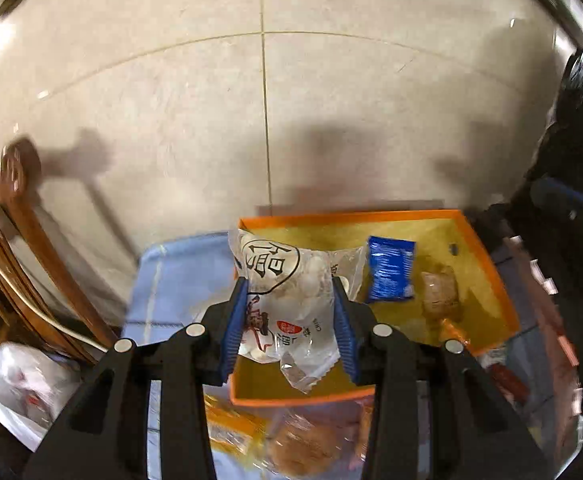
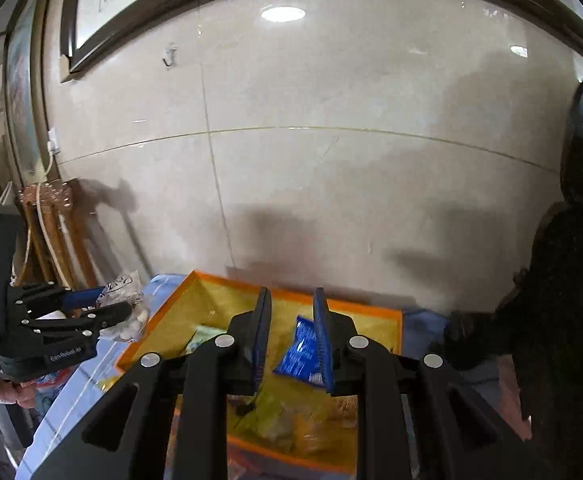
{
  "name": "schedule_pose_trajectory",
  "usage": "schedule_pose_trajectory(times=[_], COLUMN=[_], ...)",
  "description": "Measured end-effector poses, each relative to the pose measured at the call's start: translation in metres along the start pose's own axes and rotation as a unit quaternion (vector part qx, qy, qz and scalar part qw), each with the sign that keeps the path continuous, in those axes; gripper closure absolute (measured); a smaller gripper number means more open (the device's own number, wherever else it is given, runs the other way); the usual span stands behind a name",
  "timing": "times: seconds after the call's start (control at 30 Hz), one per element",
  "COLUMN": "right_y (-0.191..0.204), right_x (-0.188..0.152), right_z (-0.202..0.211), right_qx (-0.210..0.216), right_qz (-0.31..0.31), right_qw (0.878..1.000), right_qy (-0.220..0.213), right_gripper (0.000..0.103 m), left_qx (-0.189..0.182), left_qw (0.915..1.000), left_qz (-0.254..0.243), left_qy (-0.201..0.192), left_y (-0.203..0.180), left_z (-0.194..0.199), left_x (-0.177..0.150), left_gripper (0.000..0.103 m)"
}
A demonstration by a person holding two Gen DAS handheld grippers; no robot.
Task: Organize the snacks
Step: 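Drop the bread stick and white pastry bag into the orange box, then carry a round pastry with the left tool while the right tool carries a cookie bag to the box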
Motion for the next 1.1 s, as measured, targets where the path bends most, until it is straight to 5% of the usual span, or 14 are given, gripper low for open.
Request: schedule_pose_trajectory(times=[0.13,0.23,0.43,0.5,0.53,0.57,0.8,1.0,1.1], right_y=[-0.005,-0.011,-0.015,-0.013,-0.010,-0.008,-0.009,0.037,0.051], right_x=[0.006,0.005,-0.005,-0.009,-0.010,-0.012,-0.043,-0.148,-0.186], right_z=[-0.022,-0.025,-0.031,-0.033,-0.033,-0.034,-0.001,-0.028,-0.060], right_qx=[-0.020,-0.025,-0.018,-0.019,-0.020,-0.017,-0.004,0.026,0.034], right_qz=[-0.013,-0.031,-0.052,-0.046,-0.038,-0.031,-0.039,-0.018,-0.042], right_qw=[1.000,0.999,0.998,0.998,0.999,0.999,0.998,0.979,0.964], right_qy=[0.005,0.005,0.024,0.027,0.031,0.040,0.050,0.201,0.260], right_gripper=[0.082,0.088,0.094,0.093,0.063,0.003,0.004,0.004,0.004], left_qx=[0.008,-0.042,-0.045,-0.028,-0.017,-0.001,0.012,-0.028,-0.013], left_qw=[0.9998,0.9991,0.9984,0.9988,0.9988,0.9985,0.9963,0.9892,0.9804], left_qz=[-0.015,-0.002,-0.031,-0.037,-0.042,-0.045,-0.084,-0.124,-0.167], left_qy=[-0.010,-0.002,-0.014,-0.017,-0.019,-0.032,-0.017,0.073,0.104], left_y=[-0.011,-0.015,-0.027,-0.029,-0.029,-0.029,-0.021,-0.017,-0.026], left_z=[-0.010,-0.013,-0.009,-0.011,-0.013,-0.011,0.010,-0.012,-0.041], left_x=[0.004,-0.002,-0.003,-0.001,-0.002,-0.002,-0.054,-0.173,-0.208], left_gripper=[0.063,0.064,0.064,0.046,0.004,0.004,0.004,0.004,0.004])
Point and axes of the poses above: each gripper's, at about its wrist camera, not at the fingertips, and z roughly against the way its jaws point, y to its left, x to its top, the point moved 1 cm from there along -z, roughly the way its jaws point, and after that the axes turned 2 degrees about -y, right-handed, at the moved point
